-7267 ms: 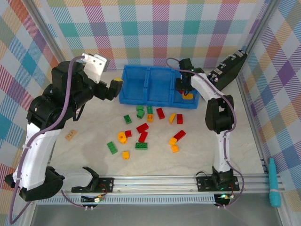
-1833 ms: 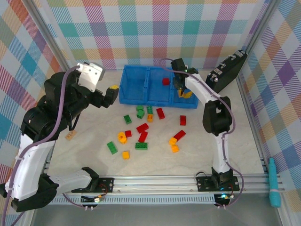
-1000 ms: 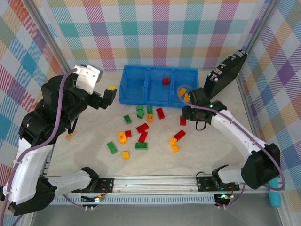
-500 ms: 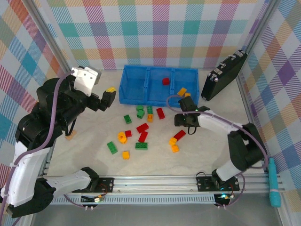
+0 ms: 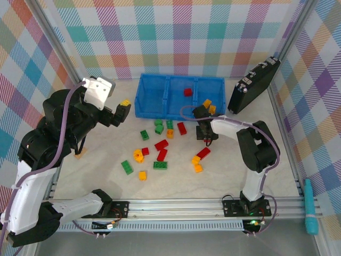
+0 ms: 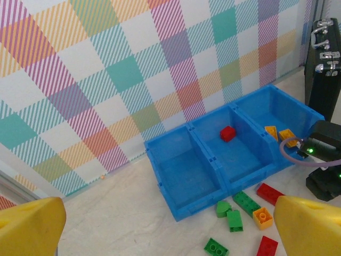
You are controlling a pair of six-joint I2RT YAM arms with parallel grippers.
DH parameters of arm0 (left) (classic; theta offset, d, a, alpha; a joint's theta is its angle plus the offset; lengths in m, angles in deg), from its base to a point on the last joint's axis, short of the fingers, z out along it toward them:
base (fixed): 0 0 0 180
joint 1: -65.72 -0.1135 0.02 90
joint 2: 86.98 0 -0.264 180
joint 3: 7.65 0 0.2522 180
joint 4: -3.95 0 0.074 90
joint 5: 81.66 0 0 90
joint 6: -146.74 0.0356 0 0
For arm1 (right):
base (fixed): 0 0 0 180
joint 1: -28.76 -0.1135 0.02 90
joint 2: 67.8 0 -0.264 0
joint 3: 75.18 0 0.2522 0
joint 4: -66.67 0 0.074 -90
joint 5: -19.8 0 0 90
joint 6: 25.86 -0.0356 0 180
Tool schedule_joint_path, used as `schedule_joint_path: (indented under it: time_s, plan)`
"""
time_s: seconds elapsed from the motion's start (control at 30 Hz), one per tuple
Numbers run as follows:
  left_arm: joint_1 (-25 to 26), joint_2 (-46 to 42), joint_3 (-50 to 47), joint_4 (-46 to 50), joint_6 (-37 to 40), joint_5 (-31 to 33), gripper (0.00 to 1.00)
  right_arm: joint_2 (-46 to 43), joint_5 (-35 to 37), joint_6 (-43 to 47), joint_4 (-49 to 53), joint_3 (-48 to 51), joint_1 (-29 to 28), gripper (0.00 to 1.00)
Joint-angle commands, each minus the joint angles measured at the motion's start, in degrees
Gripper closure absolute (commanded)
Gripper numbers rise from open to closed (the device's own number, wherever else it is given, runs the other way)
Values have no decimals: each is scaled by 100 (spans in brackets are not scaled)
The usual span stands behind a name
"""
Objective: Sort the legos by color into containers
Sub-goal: Pick up the lego from the center of the table, then place the lego in the container.
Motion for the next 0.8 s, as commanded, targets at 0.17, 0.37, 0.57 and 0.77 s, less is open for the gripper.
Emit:
schedule_joint_path:
  time_s: [0.17,0.37,0.57,0.77]
  plan:
    - [73,57,-27,-203,128,144,0,76,108,-47,565,-262,41,70]
    - [80,11,22,-196,188,255,0,-637,-116,403,1226,-1452,63,73]
    - [80,43,21,-198,272,303,0,-382,-167,1141,1156,-3075,55,72]
    - [80,2,-108,-247,403,367,0,358,-333,1656,49,-3742,-22,70]
